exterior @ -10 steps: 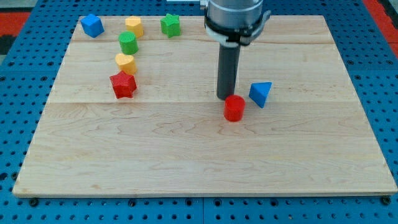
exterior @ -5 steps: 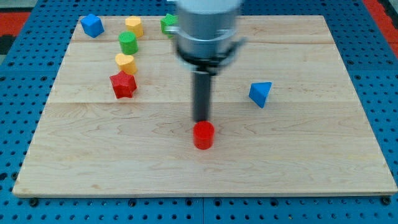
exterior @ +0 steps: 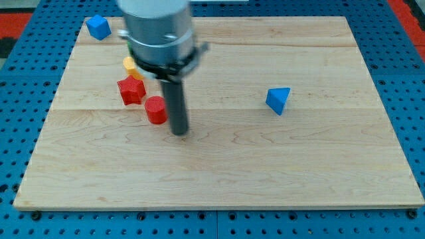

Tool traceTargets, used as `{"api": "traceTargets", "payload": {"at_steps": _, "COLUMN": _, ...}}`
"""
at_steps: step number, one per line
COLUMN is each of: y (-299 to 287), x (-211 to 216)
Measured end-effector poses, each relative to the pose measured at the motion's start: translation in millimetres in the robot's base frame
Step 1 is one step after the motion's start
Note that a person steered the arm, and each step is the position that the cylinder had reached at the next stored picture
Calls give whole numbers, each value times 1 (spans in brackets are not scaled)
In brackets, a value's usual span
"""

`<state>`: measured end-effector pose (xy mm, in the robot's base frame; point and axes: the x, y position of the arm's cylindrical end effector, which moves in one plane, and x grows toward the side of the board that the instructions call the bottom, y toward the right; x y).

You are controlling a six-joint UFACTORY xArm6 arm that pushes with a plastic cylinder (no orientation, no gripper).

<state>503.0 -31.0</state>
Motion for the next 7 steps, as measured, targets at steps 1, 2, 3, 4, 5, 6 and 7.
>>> {"api": "traceTargets", "payload": {"at_steps": 1, "y": 12, "x": -27}}
{"api": "traceTargets", "payload": {"at_steps": 2, "y": 10, "x": -74}}
{"api": "traceTargets", "payload": {"at_steps": 3, "y": -31, "x": -76}}
{"api": "traceTargets", "payload": {"at_steps": 4, "y": -44, "x": -66}}
{"api": "traceTargets", "payload": {"at_steps": 5, "y": -74, "x": -52}}
{"api": "traceTargets", "payload": {"at_steps": 6, "y": -41, "x": -44}}
{"api": "traceTargets", "payload": {"at_steps": 7, "y": -55, "x": -28}}
